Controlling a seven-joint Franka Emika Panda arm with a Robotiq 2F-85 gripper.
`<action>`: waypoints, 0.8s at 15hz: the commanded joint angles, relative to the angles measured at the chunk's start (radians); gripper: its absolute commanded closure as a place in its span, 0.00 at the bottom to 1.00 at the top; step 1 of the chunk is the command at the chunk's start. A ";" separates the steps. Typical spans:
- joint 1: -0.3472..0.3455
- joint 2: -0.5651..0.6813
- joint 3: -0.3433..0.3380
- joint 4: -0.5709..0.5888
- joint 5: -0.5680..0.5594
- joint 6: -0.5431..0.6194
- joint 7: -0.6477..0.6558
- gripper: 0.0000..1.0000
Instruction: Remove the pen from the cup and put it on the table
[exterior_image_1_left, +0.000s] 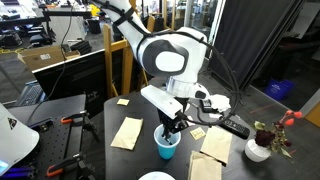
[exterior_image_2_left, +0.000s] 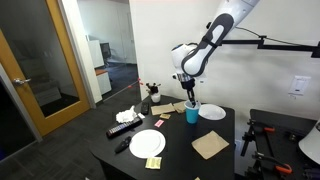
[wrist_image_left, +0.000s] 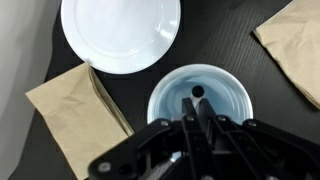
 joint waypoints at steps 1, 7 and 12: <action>0.014 -0.097 0.008 -0.021 -0.026 -0.089 0.045 0.97; 0.022 -0.246 0.022 -0.044 -0.022 -0.174 0.026 0.97; 0.016 -0.371 0.034 -0.078 -0.001 -0.178 -0.011 0.97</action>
